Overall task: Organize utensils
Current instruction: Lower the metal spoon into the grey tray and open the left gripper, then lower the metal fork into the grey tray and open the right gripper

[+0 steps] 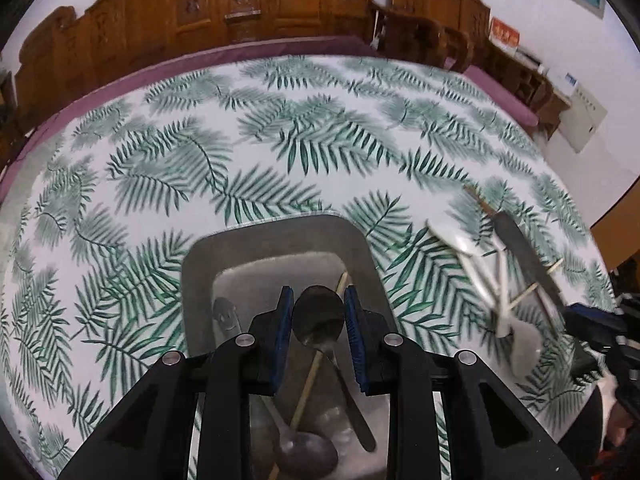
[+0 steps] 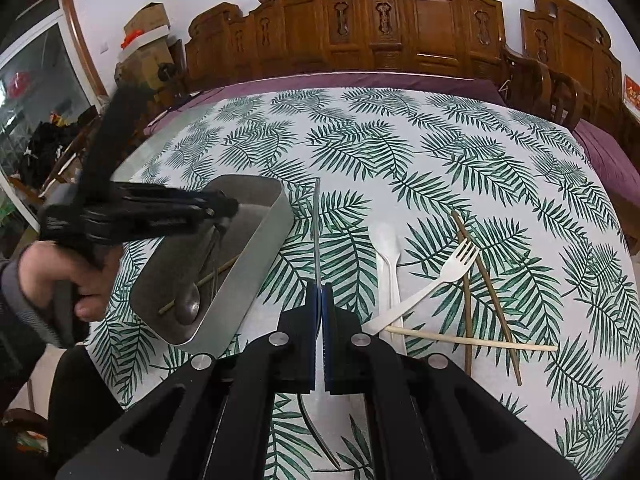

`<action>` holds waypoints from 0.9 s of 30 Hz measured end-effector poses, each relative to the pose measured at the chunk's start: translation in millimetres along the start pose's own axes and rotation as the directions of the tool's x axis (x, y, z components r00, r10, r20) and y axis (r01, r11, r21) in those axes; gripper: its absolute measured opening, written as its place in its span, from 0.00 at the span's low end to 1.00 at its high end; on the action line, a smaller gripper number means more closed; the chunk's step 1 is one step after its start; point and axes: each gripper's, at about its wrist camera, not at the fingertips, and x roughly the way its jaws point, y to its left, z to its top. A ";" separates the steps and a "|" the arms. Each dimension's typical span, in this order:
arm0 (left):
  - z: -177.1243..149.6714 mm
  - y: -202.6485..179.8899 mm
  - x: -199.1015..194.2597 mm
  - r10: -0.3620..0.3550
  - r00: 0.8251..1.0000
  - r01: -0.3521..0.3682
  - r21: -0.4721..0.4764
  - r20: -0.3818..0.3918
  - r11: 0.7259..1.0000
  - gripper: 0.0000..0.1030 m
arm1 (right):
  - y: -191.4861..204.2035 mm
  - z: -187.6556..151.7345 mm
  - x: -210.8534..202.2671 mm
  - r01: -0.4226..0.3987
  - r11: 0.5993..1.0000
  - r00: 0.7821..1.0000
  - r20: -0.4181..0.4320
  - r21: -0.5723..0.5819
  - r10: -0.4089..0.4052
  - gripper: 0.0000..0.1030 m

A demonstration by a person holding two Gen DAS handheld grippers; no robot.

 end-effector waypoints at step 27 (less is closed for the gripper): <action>-71.6 47.0 -114.2 0.030 0.989 -0.016 -0.096 0.148 0.995 0.36 | 84.8 28.0 25.2 -0.082 0.993 0.997 -0.011 -0.088 0.082 0.03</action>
